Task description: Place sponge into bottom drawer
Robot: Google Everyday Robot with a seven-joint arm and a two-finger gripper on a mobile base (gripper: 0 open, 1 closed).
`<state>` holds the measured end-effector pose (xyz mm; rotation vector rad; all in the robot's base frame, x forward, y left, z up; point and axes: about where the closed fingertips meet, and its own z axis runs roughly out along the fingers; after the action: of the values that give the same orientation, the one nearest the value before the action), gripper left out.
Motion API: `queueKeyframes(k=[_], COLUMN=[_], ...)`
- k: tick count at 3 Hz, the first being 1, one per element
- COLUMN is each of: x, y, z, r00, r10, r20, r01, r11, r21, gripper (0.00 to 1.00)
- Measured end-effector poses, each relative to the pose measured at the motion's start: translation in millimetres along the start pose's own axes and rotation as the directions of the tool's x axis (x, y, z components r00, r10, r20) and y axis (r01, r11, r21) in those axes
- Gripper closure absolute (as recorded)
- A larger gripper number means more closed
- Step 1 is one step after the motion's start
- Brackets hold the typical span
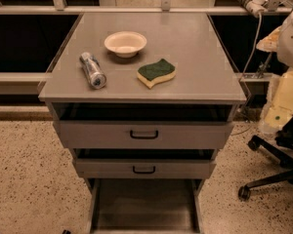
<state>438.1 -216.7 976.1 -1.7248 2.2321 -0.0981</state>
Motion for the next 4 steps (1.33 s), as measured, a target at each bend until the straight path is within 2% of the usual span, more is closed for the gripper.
queueKeyframes(k=[1, 2, 3, 4], x=[0.0, -14.8, -53.9, -57.2], y=[0.0, -14.2, -46.4, -51.7], z=[0.0, 4.7, 24.3, 30.3], r00=[1.000, 0.997, 0.975, 0.971], r10=[0.000, -0.035, -0.084, -0.079], r20=[0.000, 0.068, 0.204, 0.225], r01=[0.000, 0.034, 0.084, 0.082], r11=[1.0000, 0.9994, 0.9964, 0.9966], r21=[0.000, 0.012, 0.007, -0.004], gripper=[0.00, 0.00, 0.00, 0.00])
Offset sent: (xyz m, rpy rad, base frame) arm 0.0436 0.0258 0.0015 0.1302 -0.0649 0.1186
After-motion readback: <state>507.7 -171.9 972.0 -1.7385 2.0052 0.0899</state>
